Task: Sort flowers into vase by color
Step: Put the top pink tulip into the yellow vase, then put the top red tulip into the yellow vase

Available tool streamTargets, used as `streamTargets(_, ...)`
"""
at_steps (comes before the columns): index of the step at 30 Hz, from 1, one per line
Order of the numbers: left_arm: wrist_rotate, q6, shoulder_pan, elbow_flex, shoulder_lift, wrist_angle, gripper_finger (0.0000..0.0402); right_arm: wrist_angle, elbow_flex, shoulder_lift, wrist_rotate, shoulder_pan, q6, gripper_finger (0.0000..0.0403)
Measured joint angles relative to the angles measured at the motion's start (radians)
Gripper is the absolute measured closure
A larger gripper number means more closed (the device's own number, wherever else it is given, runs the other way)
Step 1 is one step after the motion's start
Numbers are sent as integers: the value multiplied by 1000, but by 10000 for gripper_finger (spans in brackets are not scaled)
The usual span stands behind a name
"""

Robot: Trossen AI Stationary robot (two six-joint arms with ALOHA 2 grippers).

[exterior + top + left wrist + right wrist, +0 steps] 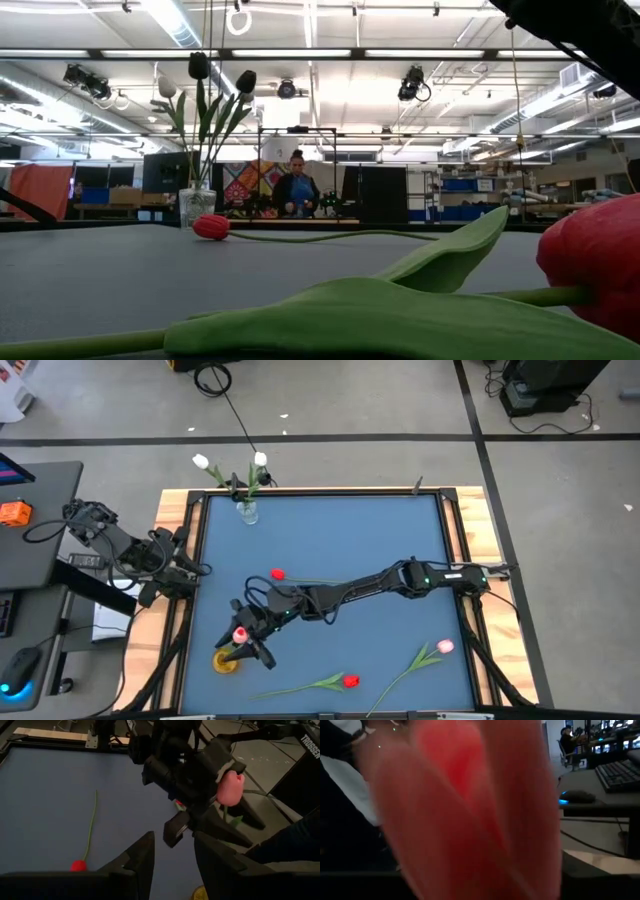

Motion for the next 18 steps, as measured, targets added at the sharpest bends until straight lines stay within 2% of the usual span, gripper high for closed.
streamTargets(7, -59, -36, 0, 0, 0, -13, 258, -3, 0, -47, 71, -14, -5, 169)
streamTargets(11, -76, -66, 0, 0, 0, -29, 258, -2, 0, -95, 117, -26, -26, 165)
streamTargets(18, -114, -260, 0, 0, 0, -103, 258, -9, 1, -172, 161, -44, -17, 165)
